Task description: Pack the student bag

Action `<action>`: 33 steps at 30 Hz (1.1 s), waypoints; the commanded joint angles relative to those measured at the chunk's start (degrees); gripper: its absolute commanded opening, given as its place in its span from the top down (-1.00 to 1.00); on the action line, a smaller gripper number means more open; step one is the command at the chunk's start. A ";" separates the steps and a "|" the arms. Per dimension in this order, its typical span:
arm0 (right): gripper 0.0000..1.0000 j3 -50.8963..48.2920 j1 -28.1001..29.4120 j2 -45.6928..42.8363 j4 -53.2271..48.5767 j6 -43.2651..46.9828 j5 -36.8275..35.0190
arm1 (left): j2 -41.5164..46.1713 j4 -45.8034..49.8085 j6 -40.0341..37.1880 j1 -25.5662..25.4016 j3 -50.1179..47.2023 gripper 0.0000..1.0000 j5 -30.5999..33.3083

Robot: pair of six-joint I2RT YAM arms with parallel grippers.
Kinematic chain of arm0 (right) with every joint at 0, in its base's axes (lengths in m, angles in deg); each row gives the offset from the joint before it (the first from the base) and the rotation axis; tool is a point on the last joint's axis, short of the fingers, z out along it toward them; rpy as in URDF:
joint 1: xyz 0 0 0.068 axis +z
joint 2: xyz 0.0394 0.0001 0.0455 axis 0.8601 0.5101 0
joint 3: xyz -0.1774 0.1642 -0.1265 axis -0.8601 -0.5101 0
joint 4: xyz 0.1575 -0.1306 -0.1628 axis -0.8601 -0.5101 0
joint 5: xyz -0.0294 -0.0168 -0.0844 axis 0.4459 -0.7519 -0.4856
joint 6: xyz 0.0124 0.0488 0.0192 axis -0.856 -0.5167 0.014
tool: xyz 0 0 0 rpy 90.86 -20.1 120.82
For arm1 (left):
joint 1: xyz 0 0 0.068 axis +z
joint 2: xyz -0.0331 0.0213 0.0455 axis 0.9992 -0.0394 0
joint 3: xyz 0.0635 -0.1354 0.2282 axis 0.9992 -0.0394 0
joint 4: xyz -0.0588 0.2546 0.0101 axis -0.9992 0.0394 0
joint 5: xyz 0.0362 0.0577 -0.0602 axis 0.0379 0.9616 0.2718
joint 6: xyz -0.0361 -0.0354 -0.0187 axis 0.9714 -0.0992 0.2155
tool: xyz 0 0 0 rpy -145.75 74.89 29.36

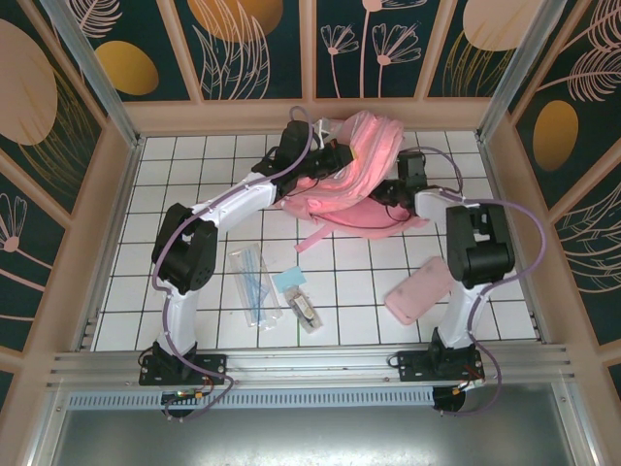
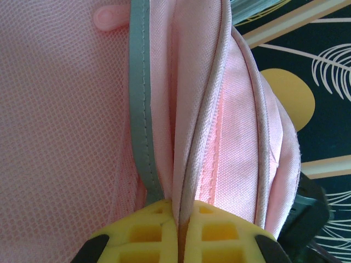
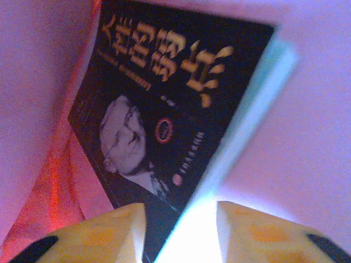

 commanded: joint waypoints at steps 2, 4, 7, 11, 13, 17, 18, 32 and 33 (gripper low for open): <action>0.04 -3.06 -3.42 -12.97 -9.12 2.53 -9.39 | -0.23 -6.90 0.49 -0.50 5.23 1.00 -0.38; -0.06 -4.83 -4.16 -18.17 -14.03 3.32 -14.01 | -1.33 -7.06 1.07 -0.46 6.43 1.00 -0.42; -0.18 -7.46 -4.43 -25.67 -18.35 3.92 -17.16 | -2.84 -7.31 2.10 -0.52 7.82 0.92 -0.84; -0.23 -10.33 -3.40 -33.57 -21.07 3.18 -16.89 | -3.37 -5.54 2.29 -0.50 8.68 -0.18 -1.46; -0.23 -12.11 -1.66 -36.90 -21.15 1.79 -16.81 | -1.55 -4.71 1.35 -0.48 6.68 -0.72 -0.97; -0.22 -16.01 4.49 -40.28 -18.95 -2.64 -16.96 | 5.11 -3.93 -2.04 -0.44 -1.90 -0.97 2.72; -0.21 -16.90 6.58 -40.39 -18.12 -4.32 -17.43 | 6.99 -3.41 -2.98 -0.28 -5.02 -0.97 4.14; -0.16 -22.15 20.85 -35.32 -7.81 -16.78 -26.12 | 17.98 -23.11 16.66 2.08 -48.05 -0.89 12.41; -0.16 -22.14 20.85 -35.47 -7.68 -17.03 -26.24 | 17.25 -25.58 18.83 2.03 -49.54 -0.86 12.72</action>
